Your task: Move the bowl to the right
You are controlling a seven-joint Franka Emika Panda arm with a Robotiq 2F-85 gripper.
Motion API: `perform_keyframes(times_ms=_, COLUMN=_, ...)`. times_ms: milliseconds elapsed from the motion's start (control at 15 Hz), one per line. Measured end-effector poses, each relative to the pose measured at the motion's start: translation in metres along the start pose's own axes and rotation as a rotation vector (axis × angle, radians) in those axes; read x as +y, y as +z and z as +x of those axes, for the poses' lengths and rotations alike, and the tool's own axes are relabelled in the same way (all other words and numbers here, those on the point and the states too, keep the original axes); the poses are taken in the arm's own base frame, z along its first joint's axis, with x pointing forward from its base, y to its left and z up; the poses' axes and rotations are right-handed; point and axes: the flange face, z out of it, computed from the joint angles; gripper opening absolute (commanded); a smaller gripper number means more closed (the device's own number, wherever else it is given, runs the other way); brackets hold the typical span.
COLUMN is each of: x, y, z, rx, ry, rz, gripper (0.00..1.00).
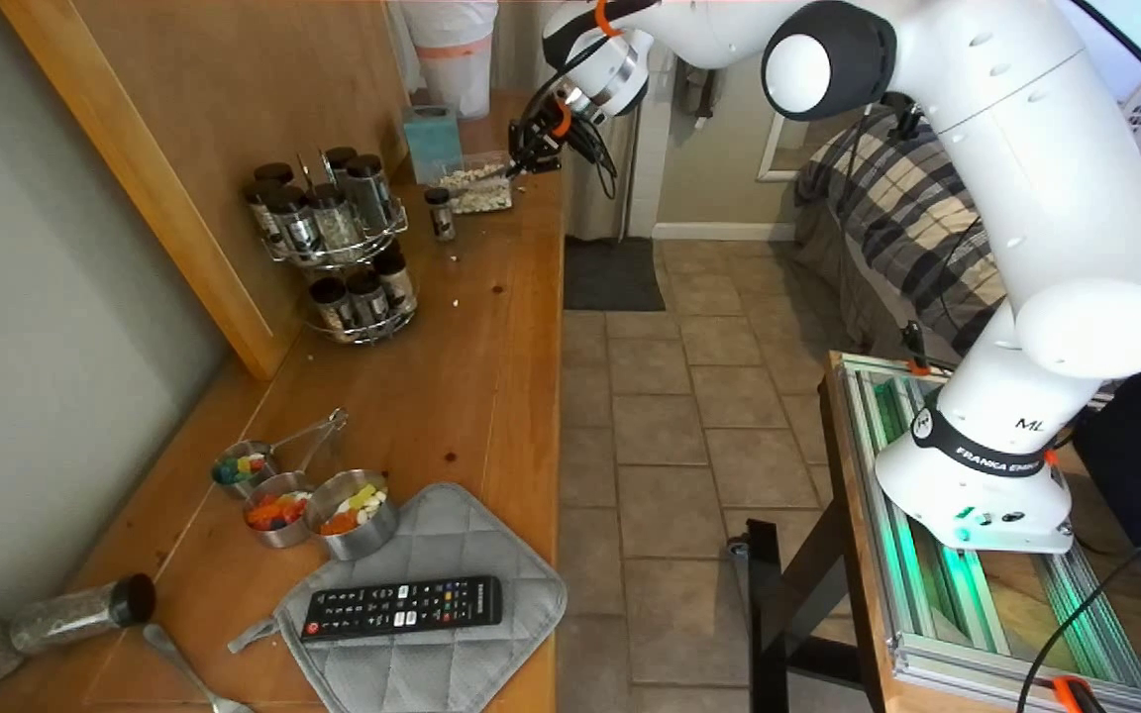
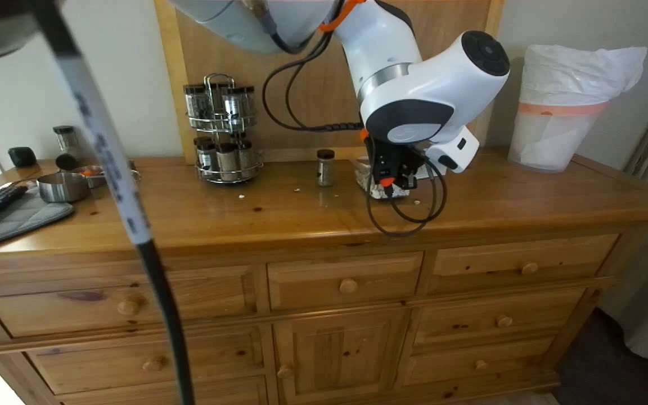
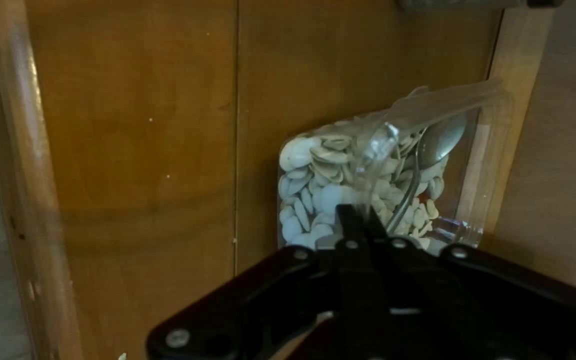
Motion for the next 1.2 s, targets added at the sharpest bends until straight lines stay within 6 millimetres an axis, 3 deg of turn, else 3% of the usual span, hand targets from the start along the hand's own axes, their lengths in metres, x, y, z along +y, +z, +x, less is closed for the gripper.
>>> perform_keyframes(times_ms=1200, x=-0.035, y=0.005, z=-0.004, rx=0.056, ry=-0.082, rz=-0.291, gripper=0.01)
